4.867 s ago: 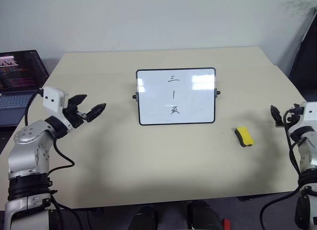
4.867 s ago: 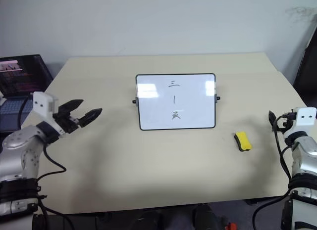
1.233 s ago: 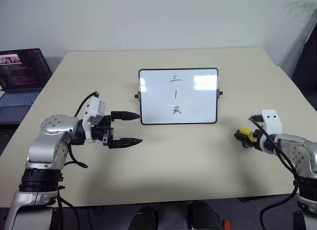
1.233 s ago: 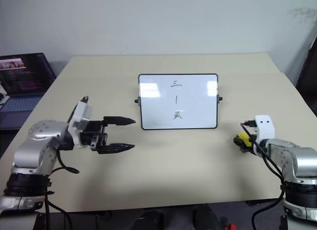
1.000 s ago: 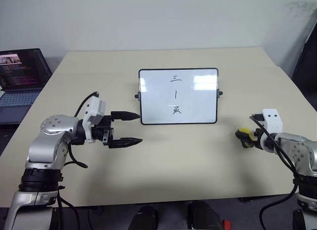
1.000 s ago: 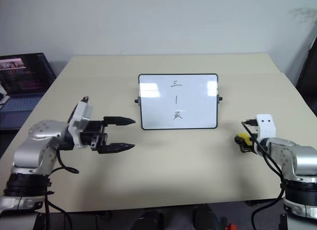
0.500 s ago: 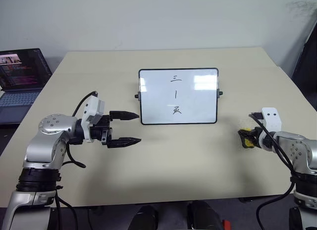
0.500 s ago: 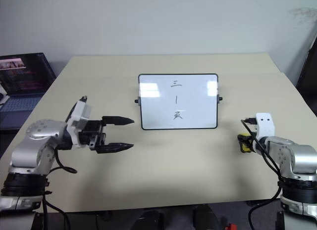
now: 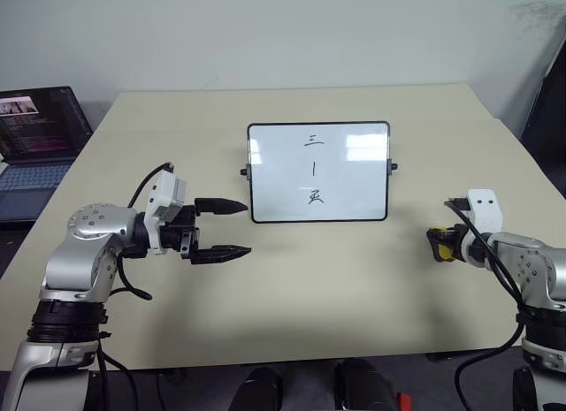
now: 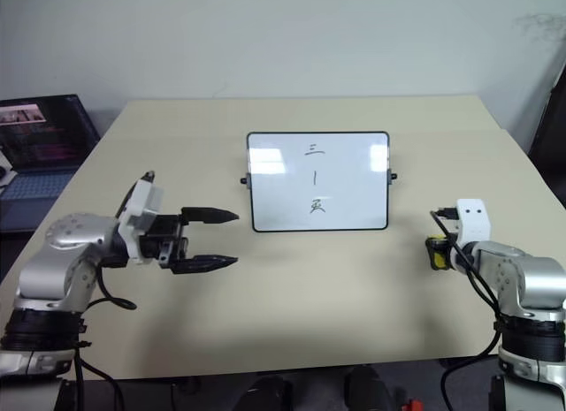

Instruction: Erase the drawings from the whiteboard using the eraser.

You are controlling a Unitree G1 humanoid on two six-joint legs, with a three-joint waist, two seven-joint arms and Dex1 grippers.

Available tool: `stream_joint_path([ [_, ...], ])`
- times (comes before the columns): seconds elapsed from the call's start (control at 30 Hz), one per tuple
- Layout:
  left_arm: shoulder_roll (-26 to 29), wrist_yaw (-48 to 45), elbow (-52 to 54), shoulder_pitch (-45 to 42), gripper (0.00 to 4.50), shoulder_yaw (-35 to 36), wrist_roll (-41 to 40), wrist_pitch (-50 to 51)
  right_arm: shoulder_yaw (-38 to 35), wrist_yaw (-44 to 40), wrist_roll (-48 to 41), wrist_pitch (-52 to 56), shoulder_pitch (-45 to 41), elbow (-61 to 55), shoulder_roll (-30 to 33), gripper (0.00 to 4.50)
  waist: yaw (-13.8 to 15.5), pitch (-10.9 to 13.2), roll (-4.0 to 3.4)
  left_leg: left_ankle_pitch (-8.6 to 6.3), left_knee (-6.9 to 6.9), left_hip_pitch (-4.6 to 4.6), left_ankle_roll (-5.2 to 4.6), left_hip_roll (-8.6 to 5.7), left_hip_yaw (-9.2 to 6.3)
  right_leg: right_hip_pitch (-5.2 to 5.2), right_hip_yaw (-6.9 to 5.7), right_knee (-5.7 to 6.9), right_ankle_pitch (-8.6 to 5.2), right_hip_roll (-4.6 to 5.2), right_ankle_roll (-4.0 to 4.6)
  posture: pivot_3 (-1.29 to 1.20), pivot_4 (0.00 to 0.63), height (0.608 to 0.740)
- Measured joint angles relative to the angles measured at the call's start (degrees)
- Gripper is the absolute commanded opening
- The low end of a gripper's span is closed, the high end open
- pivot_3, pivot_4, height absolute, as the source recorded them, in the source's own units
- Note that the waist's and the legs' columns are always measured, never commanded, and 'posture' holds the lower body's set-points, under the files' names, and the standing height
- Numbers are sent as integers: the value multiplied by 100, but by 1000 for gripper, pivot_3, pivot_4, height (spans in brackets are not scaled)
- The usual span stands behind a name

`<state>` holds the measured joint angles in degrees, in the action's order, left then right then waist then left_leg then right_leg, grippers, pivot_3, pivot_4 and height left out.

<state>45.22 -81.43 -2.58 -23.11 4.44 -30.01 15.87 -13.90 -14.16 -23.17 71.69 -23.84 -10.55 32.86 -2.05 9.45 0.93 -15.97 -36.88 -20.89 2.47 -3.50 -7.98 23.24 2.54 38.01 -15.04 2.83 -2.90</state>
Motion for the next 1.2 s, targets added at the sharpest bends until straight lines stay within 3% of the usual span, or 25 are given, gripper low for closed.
stream_joint_path([
  [0.2,-74,457,-26,-36,4500,14,105,-16,468,-54,278,-829,-509,-124,-44,1126,-2,0,0,0,0,-1,0,0,-2,1,-2,-2,0,0,0,0,150,740],
  [0.37,-420,1204,-185,-38,4500,24,519,-374,808,-48,518,-1600,-865,-8,-443,1126,7,0,0,0,1,-2,1,0,-4,3,-2,-2,0,1,1,0,150,740],
  [0.8,-1790,3244,9,256,4500,-192,1327,-771,1337,-81,1087,-2974,-1845,1400,-1242,1126,8,0,0,1,2,-3,3,-3,-22,11,1,4,2,5,3,0,150,740],
  [1.2,-2145,4037,252,320,4500,-295,1583,-777,1569,-337,1513,-4381,-3003,3057,-1810,1126,6,0,0,2,2,-4,4,-4,-22,14,2,4,3,4,4,0,150,740],
])
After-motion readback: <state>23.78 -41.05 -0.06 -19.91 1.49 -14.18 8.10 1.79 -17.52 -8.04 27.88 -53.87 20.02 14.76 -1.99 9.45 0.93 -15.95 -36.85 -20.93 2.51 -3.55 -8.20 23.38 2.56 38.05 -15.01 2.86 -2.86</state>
